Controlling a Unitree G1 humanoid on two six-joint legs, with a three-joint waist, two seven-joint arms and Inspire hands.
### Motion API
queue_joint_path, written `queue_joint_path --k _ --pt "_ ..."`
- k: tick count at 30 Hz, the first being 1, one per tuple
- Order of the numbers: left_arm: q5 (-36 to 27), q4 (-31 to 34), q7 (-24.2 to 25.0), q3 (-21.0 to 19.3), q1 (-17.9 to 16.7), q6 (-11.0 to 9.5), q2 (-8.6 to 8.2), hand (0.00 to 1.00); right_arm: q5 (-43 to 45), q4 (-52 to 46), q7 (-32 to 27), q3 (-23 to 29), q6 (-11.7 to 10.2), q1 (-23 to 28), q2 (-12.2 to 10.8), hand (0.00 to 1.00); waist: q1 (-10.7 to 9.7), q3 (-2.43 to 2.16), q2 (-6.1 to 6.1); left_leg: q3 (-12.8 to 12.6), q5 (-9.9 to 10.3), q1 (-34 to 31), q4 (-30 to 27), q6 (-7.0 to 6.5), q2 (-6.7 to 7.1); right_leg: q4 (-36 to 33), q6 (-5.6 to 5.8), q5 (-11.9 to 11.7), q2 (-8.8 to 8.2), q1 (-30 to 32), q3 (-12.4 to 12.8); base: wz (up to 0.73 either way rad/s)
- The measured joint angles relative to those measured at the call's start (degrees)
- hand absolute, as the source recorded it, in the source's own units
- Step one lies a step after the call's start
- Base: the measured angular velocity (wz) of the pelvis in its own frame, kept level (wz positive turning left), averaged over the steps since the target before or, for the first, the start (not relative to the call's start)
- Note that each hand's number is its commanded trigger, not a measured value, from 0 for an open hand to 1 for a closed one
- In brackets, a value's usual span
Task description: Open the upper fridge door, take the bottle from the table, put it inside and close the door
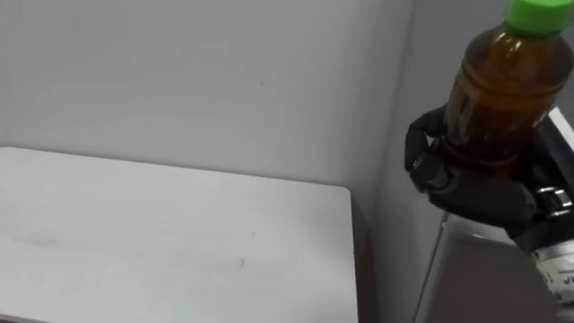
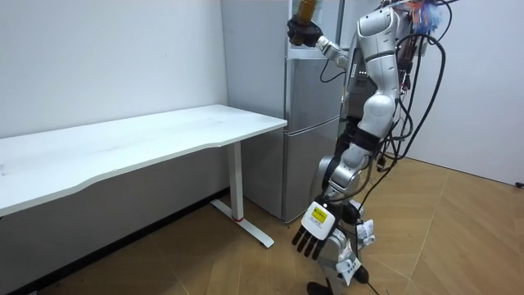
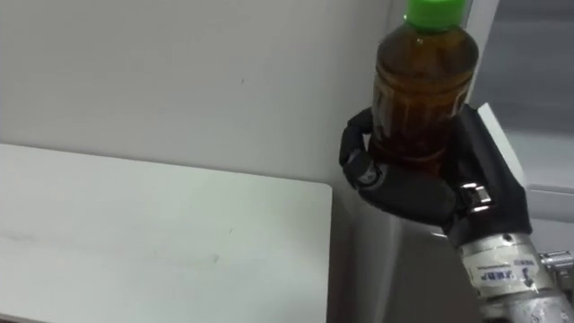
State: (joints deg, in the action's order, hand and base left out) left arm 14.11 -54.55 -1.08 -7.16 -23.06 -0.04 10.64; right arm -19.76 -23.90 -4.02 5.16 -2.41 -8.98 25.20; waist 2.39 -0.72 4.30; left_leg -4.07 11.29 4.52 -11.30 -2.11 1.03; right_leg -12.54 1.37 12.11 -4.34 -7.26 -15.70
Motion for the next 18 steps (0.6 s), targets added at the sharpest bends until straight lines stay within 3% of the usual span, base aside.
queue_joint_path --k 7,12,15,18 --pt "-0.10 -0.69 0.00 -3.19 -0.41 -0.26 -0.19 0.00 0.00 -3.26 -1.69 5.73 -0.03 0.00 3.18 1.00 -0.77 0.22 0.49 -0.65 0.12 0.24 0.08 0.20 -0.36 0.09 -0.19 -0.18 0.40 -0.08 1.05 -0.05" --pt "-0.27 -0.67 0.00 -3.80 -1.09 -0.26 -0.62 0.00 0.59 -3.28 -3.99 7.96 -0.02 0.00 4.11 1.00 -2.14 0.57 0.97 -1.04 0.16 0.42 0.07 0.24 -0.53 0.15 -0.40 -0.31 0.56 -0.12 1.44 -0.05" --pt "-0.27 -0.93 -0.06 -3.88 -1.40 -0.27 -0.62 0.00 0.28 -3.13 -4.69 9.00 -0.03 0.62 4.85 1.00 -2.63 1.01 1.07 -1.41 0.22 0.71 0.08 0.33 -0.74 0.80 -0.52 -0.72 0.81 -0.49 1.69 -0.08" --pt "-0.49 -1.45 -0.21 -3.86 -1.43 -0.27 -0.66 0.00 -0.02 -3.02 -5.81 9.77 -0.02 1.81 4.85 1.00 -2.71 0.94 1.35 -1.76 0.32 0.98 0.09 0.45 -0.93 1.00 -0.53 -0.87 1.02 -0.69 1.98 -0.06"
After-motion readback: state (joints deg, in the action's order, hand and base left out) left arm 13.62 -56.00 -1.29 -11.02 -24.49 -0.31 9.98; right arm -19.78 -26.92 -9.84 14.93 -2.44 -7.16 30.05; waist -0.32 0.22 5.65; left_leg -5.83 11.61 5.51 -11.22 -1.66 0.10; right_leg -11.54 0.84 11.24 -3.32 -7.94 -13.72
